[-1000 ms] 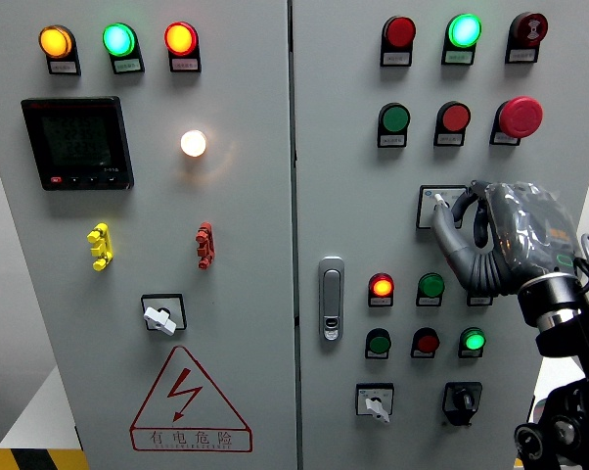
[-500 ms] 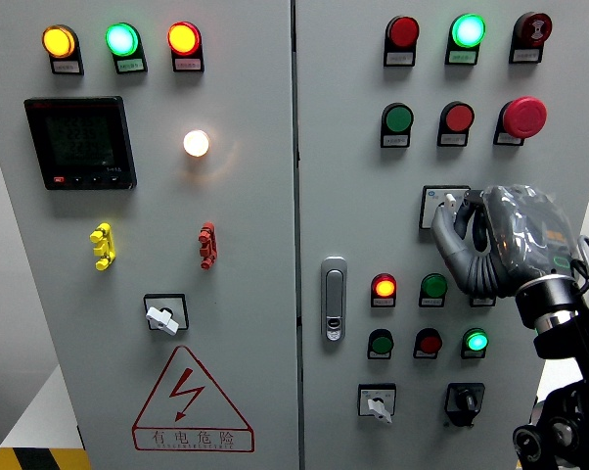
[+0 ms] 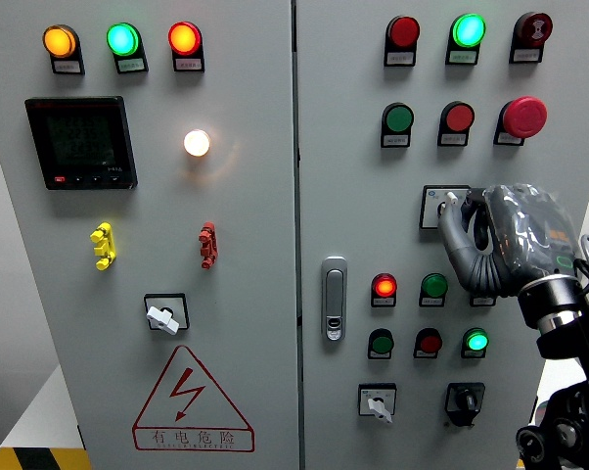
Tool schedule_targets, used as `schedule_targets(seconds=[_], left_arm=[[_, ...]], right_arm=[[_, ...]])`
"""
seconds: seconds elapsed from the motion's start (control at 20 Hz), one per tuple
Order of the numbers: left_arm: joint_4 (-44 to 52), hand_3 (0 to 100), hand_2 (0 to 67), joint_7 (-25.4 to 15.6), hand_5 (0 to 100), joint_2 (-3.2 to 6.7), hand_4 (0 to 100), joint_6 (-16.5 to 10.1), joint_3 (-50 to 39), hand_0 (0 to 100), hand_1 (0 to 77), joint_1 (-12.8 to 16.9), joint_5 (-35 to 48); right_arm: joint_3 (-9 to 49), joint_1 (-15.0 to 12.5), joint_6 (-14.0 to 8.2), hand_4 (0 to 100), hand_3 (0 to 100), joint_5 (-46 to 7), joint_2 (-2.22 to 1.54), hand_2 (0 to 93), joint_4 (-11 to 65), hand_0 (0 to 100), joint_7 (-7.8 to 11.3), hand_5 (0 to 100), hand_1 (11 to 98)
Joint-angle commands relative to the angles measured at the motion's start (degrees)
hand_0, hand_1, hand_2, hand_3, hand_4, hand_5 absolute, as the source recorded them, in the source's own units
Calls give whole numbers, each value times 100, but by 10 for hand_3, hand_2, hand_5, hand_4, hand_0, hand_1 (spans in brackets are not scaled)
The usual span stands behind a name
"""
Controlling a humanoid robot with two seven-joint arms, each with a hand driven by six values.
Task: Rotate and turn off gray switch
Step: 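Twist the right hand to rotate the white lever to vertical, then open the right hand's fingers and release the switch lever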
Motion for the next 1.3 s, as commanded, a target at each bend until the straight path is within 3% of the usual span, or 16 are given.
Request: schedule_targets(seconds=[0.0, 0.1, 0.15, 0.2, 0.3, 0.8, 0.85, 0.95, 1.25], left_arm=[[0, 222, 123, 0, 123, 0, 119, 0, 0, 336, 0, 0, 0], [0, 222, 123, 0, 123, 0, 119, 0, 0, 338, 0, 0, 0], [0, 222, 123, 0, 123, 0, 119, 0, 0, 338, 0, 0, 0], [0, 222, 123, 0, 123, 0, 119, 0, 0, 337, 0, 0, 0], [0, 222, 123, 0, 123, 0, 119, 0, 0, 337, 0, 0, 0], [0, 222, 123, 0, 123, 0, 119, 0, 0, 338, 0, 0, 0], [0, 222, 123, 0, 123, 0, 119, 0, 0, 338, 0, 0, 0], [0, 223, 123, 0, 123, 0, 119, 0, 0, 332, 0, 0, 0], [0, 223, 123, 0, 123, 0, 119, 0, 0, 336, 0, 0, 0]], right_arm=[[1, -10, 1, 1000, 968, 0, 0, 540, 1, 845, -2, 982, 226], [-8, -10, 1, 1000, 969, 0, 0, 530, 1, 856, 16, 983, 192], [1, -18, 1, 1000, 970, -9, 0, 532, 1, 828, 16, 983, 124], [-8, -18, 1, 1000, 972, -9, 0, 536, 1, 422, 16, 983, 163], [-8, -18, 1, 1000, 972, -18, 0, 526, 1, 0, 7, 983, 232], [-8, -27, 1, 1000, 970, -26, 0, 538, 1, 0, 7, 981, 242], [-8, -36, 1, 1000, 970, -26, -9, 537, 10, 0, 7, 982, 245], [1, -45, 1, 1000, 970, -26, -61, 520, 27, 0, 7, 981, 257], [45, -203, 1, 1000, 969, -26, -114, 495, 212, 0, 25, 979, 262]])
